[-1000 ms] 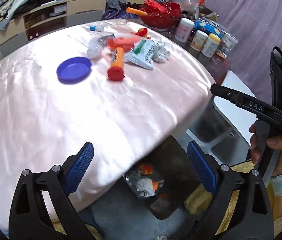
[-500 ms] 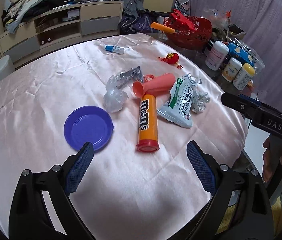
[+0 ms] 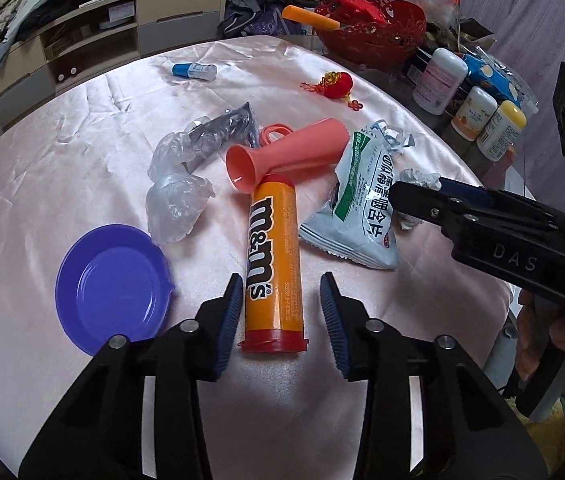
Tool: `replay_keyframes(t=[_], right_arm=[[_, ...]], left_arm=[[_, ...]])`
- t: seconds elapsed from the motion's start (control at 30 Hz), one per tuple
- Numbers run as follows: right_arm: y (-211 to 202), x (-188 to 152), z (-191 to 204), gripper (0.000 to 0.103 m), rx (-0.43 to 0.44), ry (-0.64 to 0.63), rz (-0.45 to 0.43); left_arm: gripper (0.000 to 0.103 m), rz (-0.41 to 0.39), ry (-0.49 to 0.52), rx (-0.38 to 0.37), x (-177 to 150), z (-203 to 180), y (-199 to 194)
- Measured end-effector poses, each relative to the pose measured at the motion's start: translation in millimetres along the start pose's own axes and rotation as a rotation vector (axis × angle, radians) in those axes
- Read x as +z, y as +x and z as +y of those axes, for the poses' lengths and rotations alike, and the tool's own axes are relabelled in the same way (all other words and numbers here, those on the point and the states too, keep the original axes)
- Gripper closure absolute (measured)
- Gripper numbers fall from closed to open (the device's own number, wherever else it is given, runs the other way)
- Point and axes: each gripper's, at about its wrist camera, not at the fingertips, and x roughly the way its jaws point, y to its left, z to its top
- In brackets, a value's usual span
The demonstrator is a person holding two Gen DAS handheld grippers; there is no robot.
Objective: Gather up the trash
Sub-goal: 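Grasp the crumpled foil with the right tool while the left tool grasps the orange M&M's tube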
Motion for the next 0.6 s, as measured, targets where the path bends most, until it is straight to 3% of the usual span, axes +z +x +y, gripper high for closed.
replay_keyframes(t=[0.03,0.07,0.2,0.6], right_arm=[[2.2,0.5,-2.1,0.057,0.003,0.005,0.007],[4.2,0.5,-3.9,0.065,0.008,0.009,0.016],[-0.3,-1.0,-5.5,0.080,0.008,0.007,0.007],[-57.3,-20.6,11.8,0.082,-0.004,-0.073,-0.101]], left_arm=[[0.076,0.005,0.000,0.002,-0.6,0.7,1.4],[0.076,0.003,-0.002,-0.003,-1.2,1.3,1.4],[0.077,0.011,-0.004,-0.004,-2.4,1.9,-1.2],[0.077,0.017,-0.010,0.007,-41.1,-3.3,-37.9]])
